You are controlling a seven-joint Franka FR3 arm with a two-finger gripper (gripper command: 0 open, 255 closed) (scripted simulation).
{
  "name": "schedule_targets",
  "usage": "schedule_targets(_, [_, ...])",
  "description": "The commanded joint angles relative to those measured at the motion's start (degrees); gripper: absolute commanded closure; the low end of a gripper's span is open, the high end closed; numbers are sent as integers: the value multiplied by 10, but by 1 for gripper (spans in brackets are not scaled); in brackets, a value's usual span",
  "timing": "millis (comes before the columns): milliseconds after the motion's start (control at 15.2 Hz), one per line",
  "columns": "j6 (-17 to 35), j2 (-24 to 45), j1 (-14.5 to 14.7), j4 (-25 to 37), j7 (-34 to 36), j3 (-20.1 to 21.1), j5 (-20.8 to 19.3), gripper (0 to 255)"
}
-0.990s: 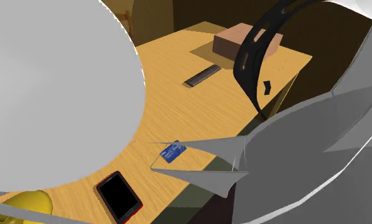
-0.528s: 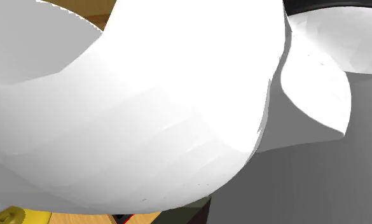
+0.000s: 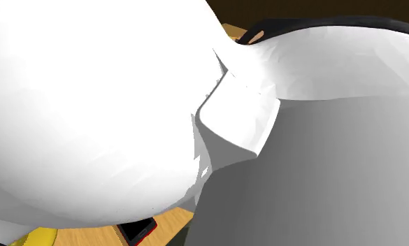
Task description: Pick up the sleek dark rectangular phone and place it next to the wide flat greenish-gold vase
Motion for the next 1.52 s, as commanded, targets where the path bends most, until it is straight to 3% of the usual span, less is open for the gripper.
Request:
schedule_targets(0, [15,9,0,-5,1,-1,-1,255])
schedule_targets(198, [38,24,0,-14,3,-1,-3,255])
schedule_targets(726, [38,24,0,-14,3,-1,-3,255])
schedule_targets(792, [38,24,0,-14,3,-1,-3,0])
schedule_targets(1122, [38,24,0,-14,3,-1,-3,0])
schedule_targets(1452, [-17,-29,2,-11,1,1,0,0])
